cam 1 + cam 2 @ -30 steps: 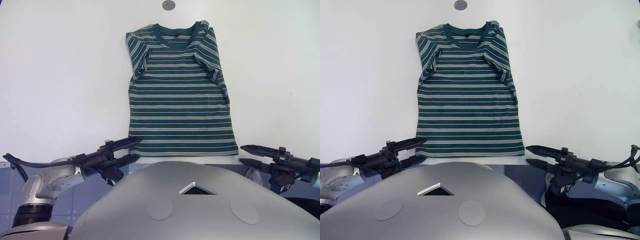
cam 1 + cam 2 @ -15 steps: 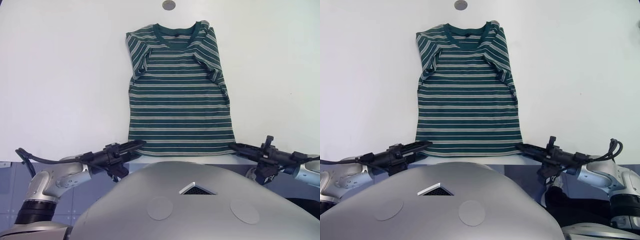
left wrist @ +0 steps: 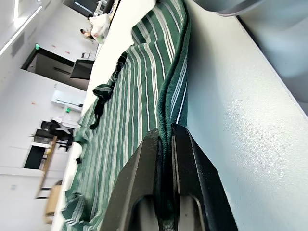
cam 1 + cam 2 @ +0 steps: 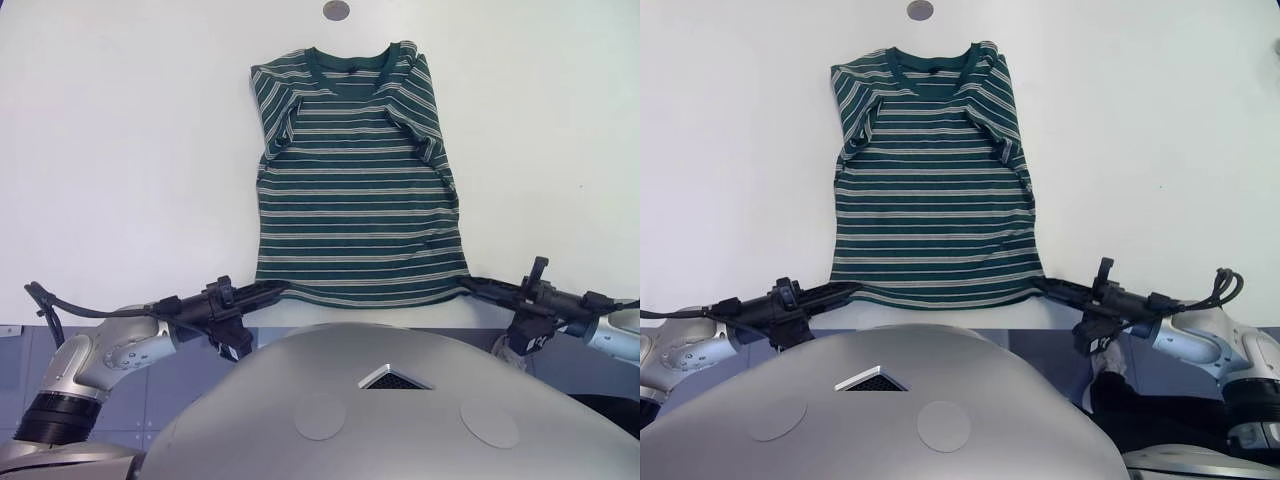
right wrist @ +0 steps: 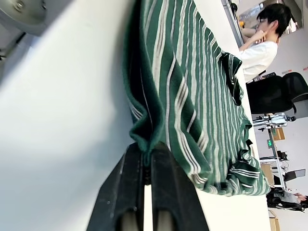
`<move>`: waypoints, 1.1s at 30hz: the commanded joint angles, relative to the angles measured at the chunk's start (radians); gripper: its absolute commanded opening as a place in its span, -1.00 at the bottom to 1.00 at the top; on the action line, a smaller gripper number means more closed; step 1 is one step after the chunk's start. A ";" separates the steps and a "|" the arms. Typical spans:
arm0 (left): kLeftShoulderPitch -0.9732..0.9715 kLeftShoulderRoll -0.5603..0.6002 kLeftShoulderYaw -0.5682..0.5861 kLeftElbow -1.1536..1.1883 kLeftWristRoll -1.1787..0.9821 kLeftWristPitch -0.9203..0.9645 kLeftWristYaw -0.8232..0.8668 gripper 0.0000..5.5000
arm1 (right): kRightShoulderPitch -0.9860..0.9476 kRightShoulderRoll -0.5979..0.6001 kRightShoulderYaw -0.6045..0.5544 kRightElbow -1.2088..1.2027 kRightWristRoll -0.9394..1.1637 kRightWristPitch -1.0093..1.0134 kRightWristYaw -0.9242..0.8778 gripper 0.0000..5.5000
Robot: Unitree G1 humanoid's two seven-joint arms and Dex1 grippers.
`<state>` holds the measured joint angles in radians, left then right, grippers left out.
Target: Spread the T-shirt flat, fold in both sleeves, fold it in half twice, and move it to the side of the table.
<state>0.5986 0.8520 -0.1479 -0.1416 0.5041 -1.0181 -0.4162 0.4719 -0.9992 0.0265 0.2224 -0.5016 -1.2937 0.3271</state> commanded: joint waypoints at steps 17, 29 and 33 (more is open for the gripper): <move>-0.615 0.305 -0.142 -0.219 -1.015 0.999 -1.044 -1.00 | -0.250 -0.479 0.111 -0.652 1.145 1.200 0.946 -1.00; -0.367 0.507 0.165 -0.618 -1.295 1.349 -1.144 -1.00 | -0.039 -0.447 -0.175 -0.872 1.257 1.483 1.133 -1.00; -0.465 0.455 0.207 -0.544 -1.344 1.395 -1.125 -1.00 | -0.180 -0.379 -0.165 -0.795 1.282 1.555 1.099 -1.00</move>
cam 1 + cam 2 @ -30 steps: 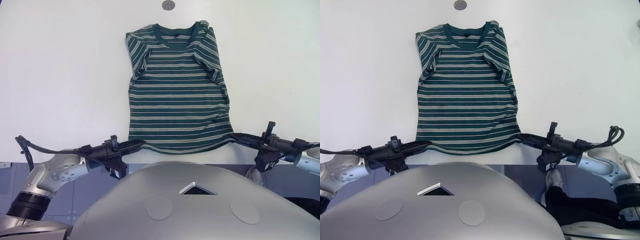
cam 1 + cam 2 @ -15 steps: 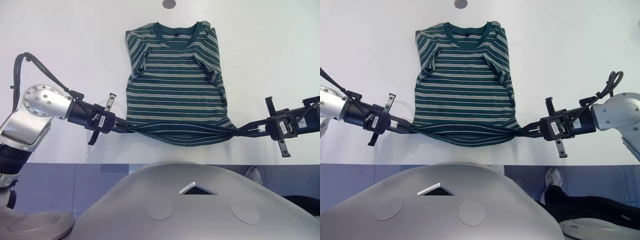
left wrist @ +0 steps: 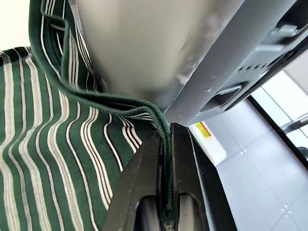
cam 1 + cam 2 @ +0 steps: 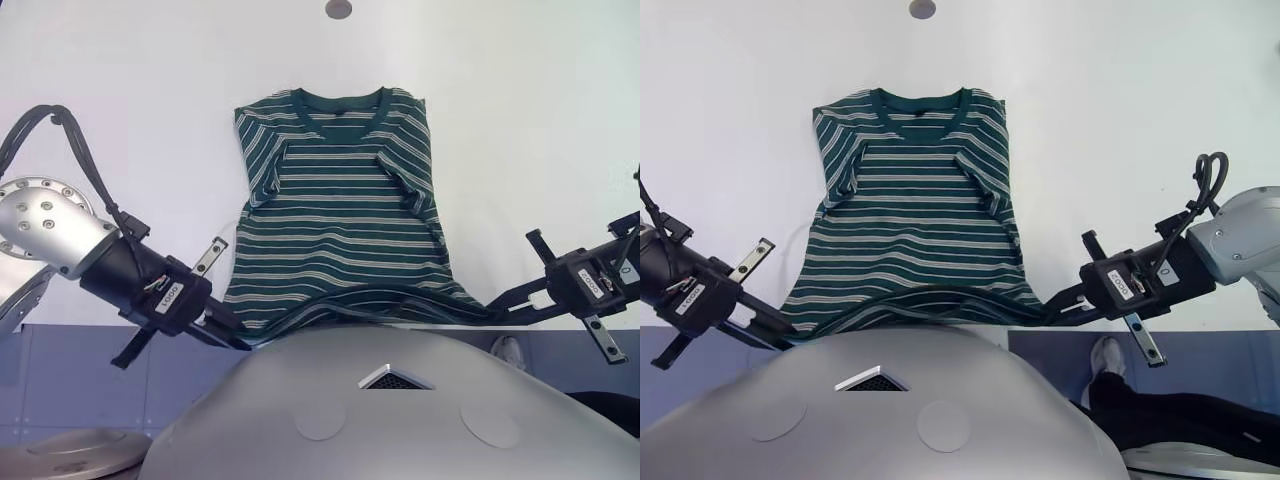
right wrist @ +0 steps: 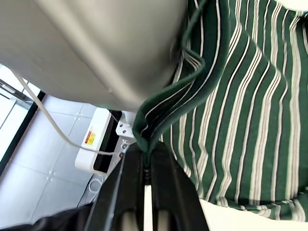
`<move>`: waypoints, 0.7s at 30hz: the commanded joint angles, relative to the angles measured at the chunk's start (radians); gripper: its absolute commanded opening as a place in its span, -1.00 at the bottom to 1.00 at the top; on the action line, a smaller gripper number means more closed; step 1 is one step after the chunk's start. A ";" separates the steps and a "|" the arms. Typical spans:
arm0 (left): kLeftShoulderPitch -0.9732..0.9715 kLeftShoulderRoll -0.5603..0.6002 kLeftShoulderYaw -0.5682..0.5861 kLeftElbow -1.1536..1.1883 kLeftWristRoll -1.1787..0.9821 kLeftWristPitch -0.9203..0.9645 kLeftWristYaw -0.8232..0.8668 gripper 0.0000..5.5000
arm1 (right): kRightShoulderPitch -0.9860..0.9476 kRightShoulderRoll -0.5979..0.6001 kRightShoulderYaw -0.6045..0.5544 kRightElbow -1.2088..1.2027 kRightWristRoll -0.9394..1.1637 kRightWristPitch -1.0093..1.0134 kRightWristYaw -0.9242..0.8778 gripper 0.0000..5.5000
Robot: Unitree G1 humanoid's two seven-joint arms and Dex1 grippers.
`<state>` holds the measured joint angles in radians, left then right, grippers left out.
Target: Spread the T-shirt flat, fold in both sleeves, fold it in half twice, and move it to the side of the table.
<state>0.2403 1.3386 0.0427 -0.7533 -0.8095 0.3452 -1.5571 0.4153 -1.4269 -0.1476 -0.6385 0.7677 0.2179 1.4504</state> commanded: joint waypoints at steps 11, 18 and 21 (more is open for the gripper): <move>-0.846 -0.277 -0.571 0.843 0.364 -0.226 -0.057 -1.00 | -0.724 0.352 0.339 0.590 -0.343 0.016 0.047 -1.00; -1.088 -0.399 -0.674 1.138 0.393 -0.314 -0.057 -1.00 | -0.978 0.505 0.403 0.845 -0.471 -0.027 0.092 -1.00; -1.169 -0.459 -0.699 1.274 0.427 -0.362 -0.057 -1.00 | -1.043 0.549 0.424 0.950 -0.526 -0.068 0.108 -1.00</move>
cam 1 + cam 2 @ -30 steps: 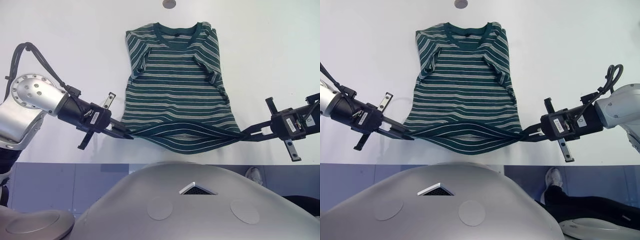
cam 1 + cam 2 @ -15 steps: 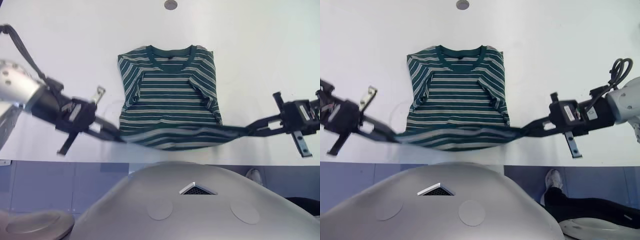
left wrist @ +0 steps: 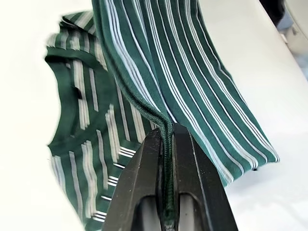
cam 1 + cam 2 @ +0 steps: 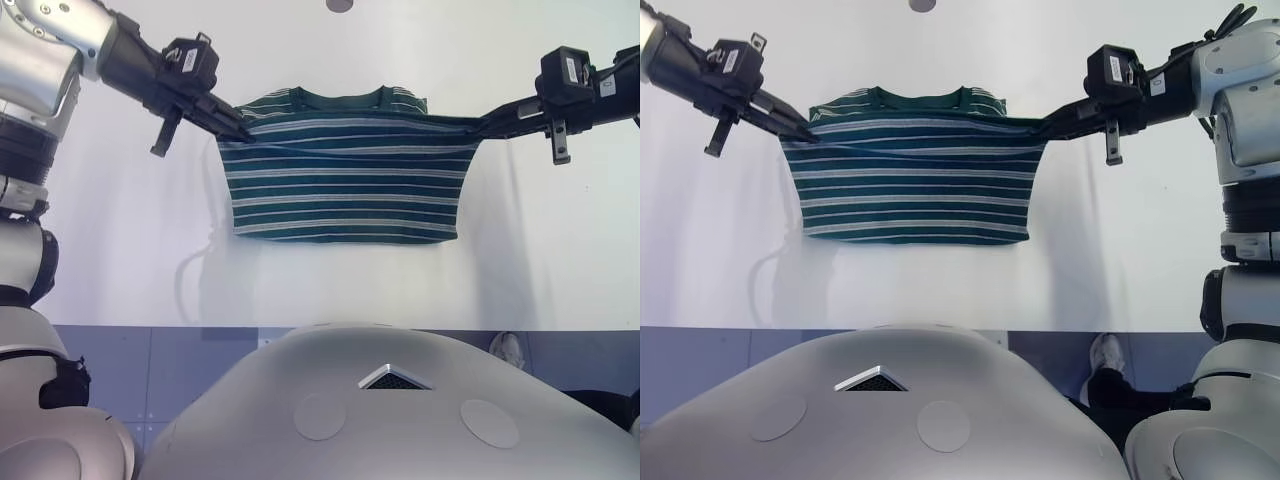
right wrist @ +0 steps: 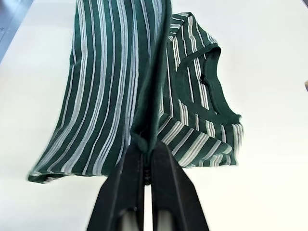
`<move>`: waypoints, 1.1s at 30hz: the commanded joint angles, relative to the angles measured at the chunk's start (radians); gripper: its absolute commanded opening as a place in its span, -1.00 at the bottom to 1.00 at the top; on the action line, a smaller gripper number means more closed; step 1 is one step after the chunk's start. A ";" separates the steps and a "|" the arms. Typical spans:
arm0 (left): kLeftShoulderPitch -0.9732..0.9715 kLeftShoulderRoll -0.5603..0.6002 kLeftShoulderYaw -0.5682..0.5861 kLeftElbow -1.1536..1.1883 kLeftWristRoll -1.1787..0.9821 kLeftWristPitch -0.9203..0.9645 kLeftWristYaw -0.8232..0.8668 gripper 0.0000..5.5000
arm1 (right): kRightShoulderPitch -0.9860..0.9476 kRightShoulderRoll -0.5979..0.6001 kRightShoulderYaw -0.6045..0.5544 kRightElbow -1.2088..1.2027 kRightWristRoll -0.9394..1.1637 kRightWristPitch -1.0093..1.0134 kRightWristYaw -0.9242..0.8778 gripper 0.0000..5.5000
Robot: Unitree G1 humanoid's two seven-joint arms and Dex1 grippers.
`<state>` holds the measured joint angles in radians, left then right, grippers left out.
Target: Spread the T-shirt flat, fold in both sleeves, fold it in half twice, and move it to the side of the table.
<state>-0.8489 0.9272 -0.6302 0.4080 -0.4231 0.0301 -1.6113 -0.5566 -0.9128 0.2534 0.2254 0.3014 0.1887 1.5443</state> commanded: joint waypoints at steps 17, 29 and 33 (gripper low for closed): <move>-0.211 -0.345 0.129 0.714 0.374 -0.384 0.077 -1.00 | -0.391 0.372 0.105 0.748 -0.369 -0.353 -0.110 -1.00; -0.216 -0.357 0.239 0.816 0.515 -0.432 0.151 -1.00 | -0.461 0.392 0.087 0.936 -0.467 -0.437 -0.179 -1.00; -0.207 -0.369 0.251 0.824 0.564 -0.468 0.225 -1.00 | -0.463 0.396 0.088 0.955 -0.495 -0.449 -0.199 -1.00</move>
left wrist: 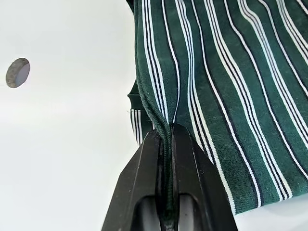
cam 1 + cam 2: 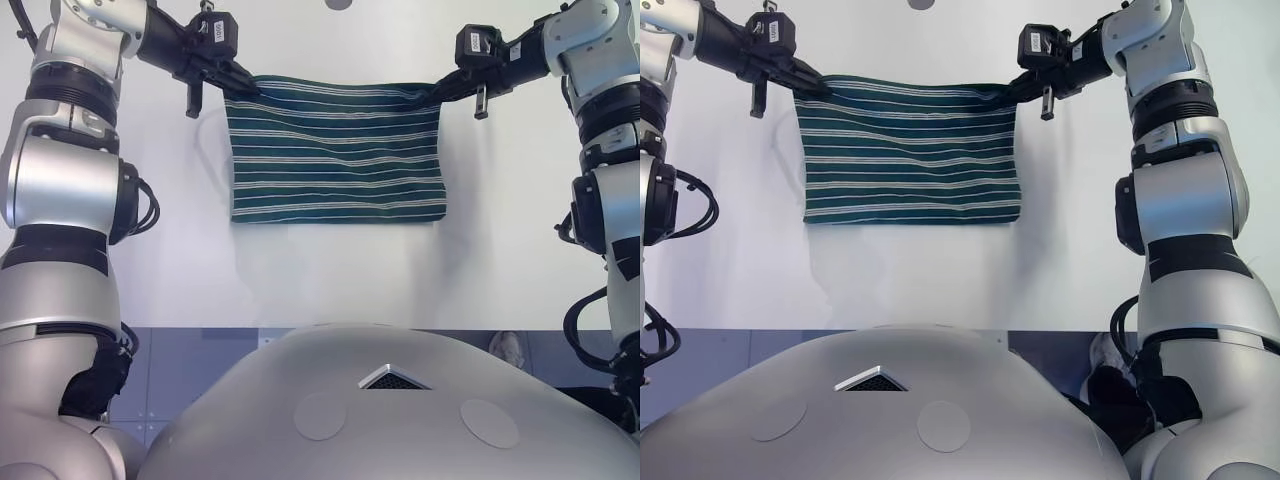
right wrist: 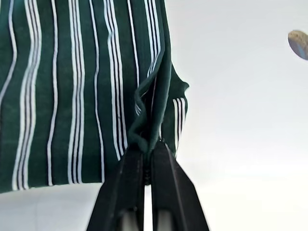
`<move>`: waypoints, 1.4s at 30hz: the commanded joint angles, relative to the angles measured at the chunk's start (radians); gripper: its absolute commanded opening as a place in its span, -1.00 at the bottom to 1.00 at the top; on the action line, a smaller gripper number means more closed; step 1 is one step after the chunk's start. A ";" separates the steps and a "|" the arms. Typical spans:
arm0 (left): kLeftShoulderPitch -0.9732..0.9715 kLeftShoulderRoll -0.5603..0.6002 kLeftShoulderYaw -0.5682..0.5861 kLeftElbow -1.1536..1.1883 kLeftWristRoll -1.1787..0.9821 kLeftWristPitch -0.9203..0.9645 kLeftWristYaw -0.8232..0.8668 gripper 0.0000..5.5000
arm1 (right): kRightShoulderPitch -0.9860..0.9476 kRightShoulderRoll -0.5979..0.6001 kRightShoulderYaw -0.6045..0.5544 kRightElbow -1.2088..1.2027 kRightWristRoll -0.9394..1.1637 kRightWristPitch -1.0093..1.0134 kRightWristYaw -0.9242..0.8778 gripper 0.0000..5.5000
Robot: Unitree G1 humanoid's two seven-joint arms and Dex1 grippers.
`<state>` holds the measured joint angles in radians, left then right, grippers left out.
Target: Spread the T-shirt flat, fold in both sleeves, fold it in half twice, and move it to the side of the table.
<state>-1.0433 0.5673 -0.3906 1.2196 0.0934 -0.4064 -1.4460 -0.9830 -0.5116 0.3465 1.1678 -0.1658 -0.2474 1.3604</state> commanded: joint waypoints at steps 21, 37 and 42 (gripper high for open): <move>-0.249 0.002 0.111 0.075 0.222 0.098 0.682 -0.21 | -0.155 -0.052 -0.017 0.111 -0.215 -0.009 -0.555 -0.12; 0.190 -0.171 0.793 -1.042 -0.484 0.305 1.229 -0.21 | 0.594 0.344 0.037 -1.219 -0.034 0.640 -0.783 -0.12; 0.231 -0.225 0.751 -1.180 -0.482 0.384 1.312 -0.21 | 0.525 0.539 0.185 -0.972 -0.084 0.625 -0.866 -0.06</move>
<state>-0.8344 0.3654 0.3778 0.0683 -0.3878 -0.0553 -0.1608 -0.4261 -0.0119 0.4979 0.1094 -0.2330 0.3799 0.5252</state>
